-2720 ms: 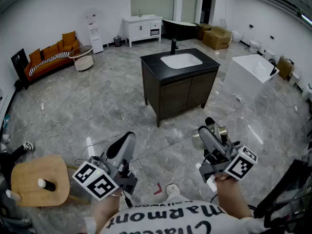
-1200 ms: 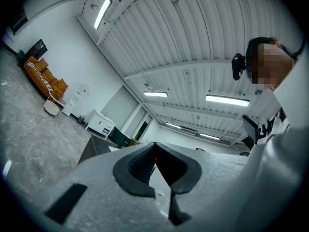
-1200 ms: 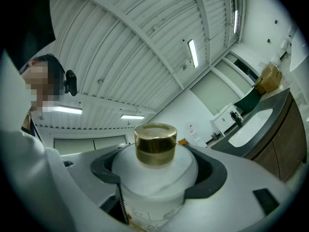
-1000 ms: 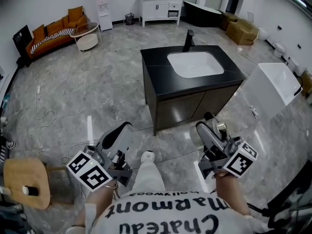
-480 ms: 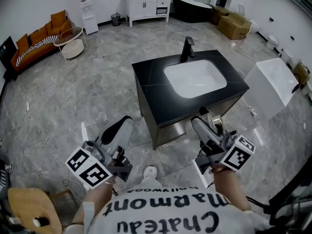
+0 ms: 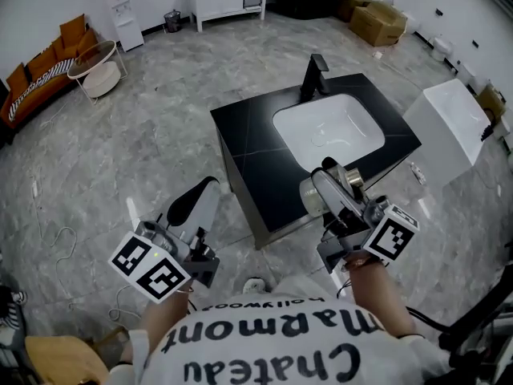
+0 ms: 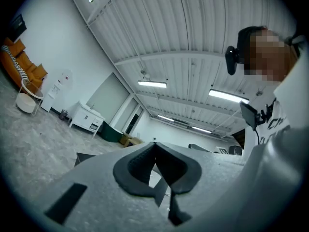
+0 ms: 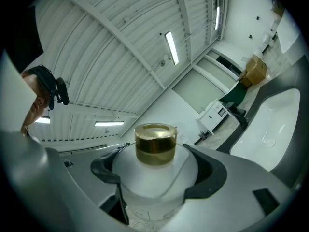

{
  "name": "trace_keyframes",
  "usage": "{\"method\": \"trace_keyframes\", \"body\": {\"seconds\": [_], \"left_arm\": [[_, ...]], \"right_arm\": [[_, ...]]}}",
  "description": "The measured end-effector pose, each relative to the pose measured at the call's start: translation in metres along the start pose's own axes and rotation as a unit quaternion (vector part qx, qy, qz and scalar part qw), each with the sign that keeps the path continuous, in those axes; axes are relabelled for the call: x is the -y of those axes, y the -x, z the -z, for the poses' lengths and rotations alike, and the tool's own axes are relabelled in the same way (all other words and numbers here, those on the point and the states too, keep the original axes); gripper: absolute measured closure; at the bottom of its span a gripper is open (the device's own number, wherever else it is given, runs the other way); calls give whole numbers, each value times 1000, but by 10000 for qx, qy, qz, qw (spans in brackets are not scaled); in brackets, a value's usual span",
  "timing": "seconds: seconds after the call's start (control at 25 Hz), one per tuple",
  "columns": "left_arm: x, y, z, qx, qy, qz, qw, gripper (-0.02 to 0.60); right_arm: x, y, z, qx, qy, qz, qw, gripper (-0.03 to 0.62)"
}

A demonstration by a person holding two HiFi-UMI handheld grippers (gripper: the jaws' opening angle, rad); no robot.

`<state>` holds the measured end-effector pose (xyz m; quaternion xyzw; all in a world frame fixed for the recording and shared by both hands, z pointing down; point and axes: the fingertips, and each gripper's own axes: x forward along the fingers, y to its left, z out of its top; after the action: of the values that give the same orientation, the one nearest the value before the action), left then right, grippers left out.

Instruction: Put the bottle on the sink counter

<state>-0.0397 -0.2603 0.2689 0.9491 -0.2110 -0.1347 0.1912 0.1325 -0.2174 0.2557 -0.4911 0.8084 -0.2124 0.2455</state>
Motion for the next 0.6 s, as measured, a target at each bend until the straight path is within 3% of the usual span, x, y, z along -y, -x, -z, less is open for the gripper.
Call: {"method": "trace_keyframes", "body": {"seconds": [0.2, 0.4, 0.6], "left_arm": [[-47, -12, 24, -208, 231, -495, 9983, 566], [-78, -24, 48, -236, 355, -699, 9966, 566], [-108, -37, 80, -293, 610, -1307, 9891, 566]], "right_arm": [[49, -33, 31, -498, -376, 342, 9975, 249], [98, -69, 62, -1095, -410, 388, 9924, 249], [150, -97, 89, -1672, -544, 347, 9838, 249]]}}
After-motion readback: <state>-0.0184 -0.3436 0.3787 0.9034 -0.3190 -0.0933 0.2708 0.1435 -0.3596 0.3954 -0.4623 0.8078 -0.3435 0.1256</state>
